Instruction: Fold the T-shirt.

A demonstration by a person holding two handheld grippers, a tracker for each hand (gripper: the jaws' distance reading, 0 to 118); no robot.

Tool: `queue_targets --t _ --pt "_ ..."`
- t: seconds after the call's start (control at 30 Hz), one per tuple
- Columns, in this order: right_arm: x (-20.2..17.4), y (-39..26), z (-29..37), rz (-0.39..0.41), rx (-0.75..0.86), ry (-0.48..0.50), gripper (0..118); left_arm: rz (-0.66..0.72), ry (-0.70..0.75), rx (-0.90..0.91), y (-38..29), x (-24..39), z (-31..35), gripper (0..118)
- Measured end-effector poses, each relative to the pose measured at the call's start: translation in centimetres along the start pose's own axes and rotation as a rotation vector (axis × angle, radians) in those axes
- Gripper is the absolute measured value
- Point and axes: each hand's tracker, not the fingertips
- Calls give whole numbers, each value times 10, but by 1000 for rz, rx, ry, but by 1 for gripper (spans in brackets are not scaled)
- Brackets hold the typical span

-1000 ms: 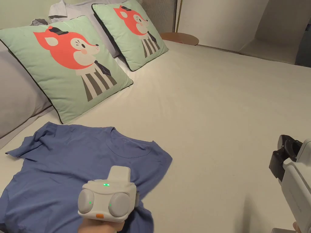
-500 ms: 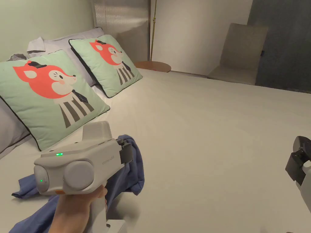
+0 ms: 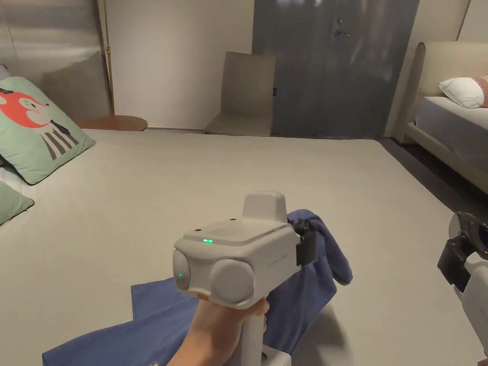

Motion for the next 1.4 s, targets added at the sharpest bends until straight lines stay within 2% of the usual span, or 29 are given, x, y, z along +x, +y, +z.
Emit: queue_targets --t 0.2,0.3,0.4,0.53,0.57,0.6,0.7,0.73,0.8,0.93,1.03,1.1,1.13,1.17,1.27,1.4 --pt "33 -12 14 17 -26 -56 0 13 -60 -313 -95 33 -89 4" --pt "41 -21 16 16 -45 -66 0 67 -42 -473 -141 35 -113 4" --pt "45 -27 15 17 -62 -67 0 104 -25 -565 -167 34 -121 4" --pt "44 -30 12 10 -74 -66 0 143 -16 -583 -180 25 -122 4" --pt "43 -30 12 6 -73 -64 0 158 -24 -574 -178 22 -119 8" --pt "41 -30 12 5 -72 -61 0 183 -34 -558 -174 20 -116 25" --pt "37 -28 12 8 -62 -52 0 189 -32 -472 -148 13 -90 96" --pt "35 -27 12 7 -57 -45 0 166 -25 -404 -133 8 -73 102" --pt "31 -24 12 -1 -50 -33 0 114 21 -240 -102 -4 -33 102" --pt "16 -22 11 -7 -22 0 0 18 243 74 -48 -41 65 102" --pt "3 -21 11 -6 -9 26 0 -65 463 221 -28 -65 129 102" --pt "-5 -21 10 -10 -3 44 0 -114 585 287 -22 -75 166 99" --pt "-9 -21 9 -11 -2 51 0 -130 633 319 -21 -80 182 93" --pt "-12 -21 8 -13 -2 57 0 -142 669 338 -20 -82 193 81" --pt "-21 -22 6 -16 -5 78 0 -140 757 366 -22 -92 219 1" --pt "-30 -22 5 -13 -7 98 0 -119 742 331 -23 -101 231 0"
